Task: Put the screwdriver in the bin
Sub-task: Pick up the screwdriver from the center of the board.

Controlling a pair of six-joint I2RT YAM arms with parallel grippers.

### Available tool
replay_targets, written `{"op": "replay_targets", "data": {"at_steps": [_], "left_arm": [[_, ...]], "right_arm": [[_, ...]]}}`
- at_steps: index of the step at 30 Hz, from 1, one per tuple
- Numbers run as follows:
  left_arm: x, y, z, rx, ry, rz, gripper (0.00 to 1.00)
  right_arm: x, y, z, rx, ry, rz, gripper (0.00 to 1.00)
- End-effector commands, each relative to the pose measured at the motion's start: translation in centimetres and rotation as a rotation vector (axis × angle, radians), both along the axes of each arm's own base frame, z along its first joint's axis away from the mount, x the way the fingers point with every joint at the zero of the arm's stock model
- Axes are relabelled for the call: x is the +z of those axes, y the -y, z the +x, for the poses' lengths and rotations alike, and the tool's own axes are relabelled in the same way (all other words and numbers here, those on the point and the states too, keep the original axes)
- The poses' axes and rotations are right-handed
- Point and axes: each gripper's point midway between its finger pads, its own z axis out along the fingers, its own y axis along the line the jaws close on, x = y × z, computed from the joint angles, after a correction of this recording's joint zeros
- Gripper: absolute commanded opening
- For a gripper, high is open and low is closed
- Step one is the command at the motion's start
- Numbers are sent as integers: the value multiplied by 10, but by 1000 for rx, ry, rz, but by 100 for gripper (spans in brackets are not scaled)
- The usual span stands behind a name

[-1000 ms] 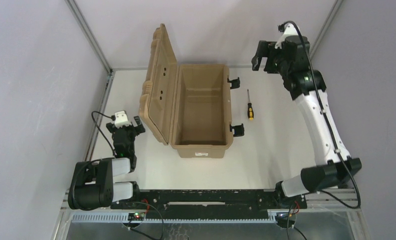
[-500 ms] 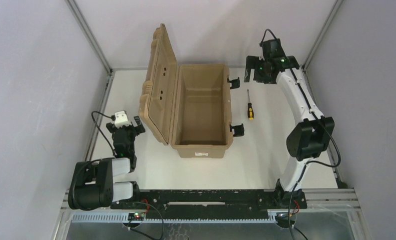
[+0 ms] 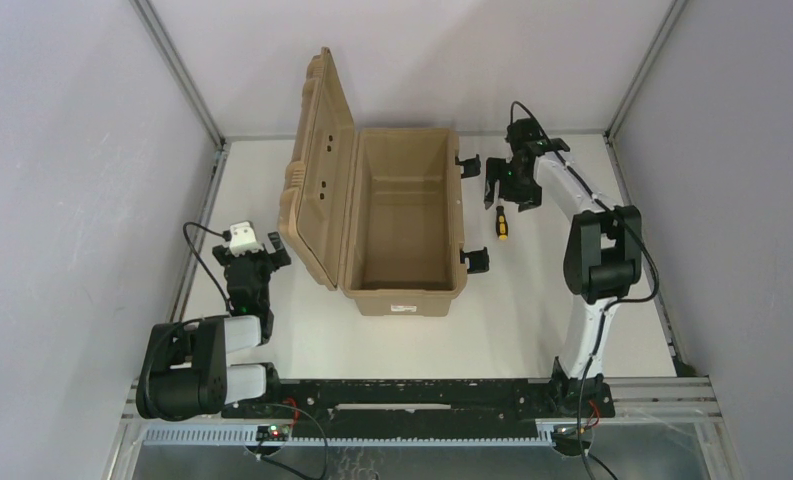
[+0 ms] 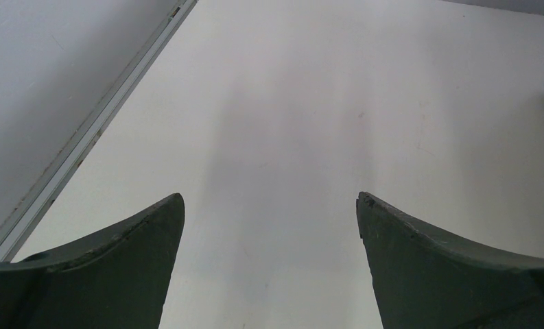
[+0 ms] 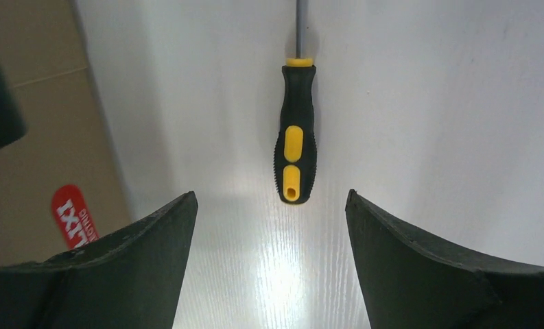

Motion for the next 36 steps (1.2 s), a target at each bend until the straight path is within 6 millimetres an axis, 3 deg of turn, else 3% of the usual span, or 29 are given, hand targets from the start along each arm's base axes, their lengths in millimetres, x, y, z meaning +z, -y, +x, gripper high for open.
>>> {"op": "replay_targets", "data": {"at_steps": [1,16,36], "left_arm": [[34,-2,13,0,99,20,100],[34,-2,13,2,99,20,100],[34,-2,13,1,98,20,100]], "right_arm": [[-15,-1,13,-26,10,16,86],[-66,15,12,-80,-80,-76,64],[-91,15,7,-78,-129,-79,45]]}}
